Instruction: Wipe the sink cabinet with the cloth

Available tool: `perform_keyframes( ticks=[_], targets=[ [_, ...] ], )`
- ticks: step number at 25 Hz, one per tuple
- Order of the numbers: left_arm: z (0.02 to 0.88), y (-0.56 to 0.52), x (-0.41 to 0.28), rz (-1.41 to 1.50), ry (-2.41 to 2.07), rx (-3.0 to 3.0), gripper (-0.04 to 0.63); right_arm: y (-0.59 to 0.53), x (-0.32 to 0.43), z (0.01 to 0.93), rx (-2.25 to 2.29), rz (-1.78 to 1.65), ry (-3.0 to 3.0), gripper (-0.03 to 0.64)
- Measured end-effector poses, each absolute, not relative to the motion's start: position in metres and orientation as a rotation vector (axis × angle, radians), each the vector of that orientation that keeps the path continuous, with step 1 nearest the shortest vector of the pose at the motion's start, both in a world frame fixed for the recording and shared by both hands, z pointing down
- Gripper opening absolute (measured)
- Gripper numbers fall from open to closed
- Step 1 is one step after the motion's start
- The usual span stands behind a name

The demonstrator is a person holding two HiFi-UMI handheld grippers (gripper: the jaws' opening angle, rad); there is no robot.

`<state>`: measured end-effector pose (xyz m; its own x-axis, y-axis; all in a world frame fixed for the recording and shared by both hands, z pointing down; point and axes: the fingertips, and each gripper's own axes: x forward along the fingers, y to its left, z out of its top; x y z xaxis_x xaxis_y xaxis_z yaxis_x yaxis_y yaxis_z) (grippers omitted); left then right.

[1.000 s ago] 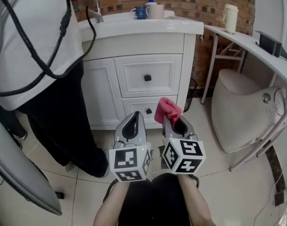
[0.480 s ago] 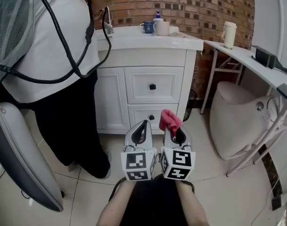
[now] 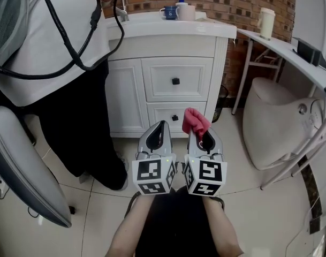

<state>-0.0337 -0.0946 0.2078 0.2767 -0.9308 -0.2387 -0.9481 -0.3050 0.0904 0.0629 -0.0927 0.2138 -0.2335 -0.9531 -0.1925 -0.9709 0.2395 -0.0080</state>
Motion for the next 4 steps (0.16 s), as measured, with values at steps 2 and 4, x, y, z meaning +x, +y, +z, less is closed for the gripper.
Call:
perform_keyframes(
  ticks=[2, 4],
  targets=[
    [0.209, -0.0962, -0.0306, 0.372, 1.788, -2.459, 0.016, -0.0948, 0.0628, 0.2147, -1.835, 0.171, 2.343, 0.061],
    [0.2092, -0.097, -0.028, 0.36, 1.77, -2.46, 0.016, -0.0962, 0.0632, 0.2147, -1.83, 0.167, 2.338, 0.061]
  ],
)
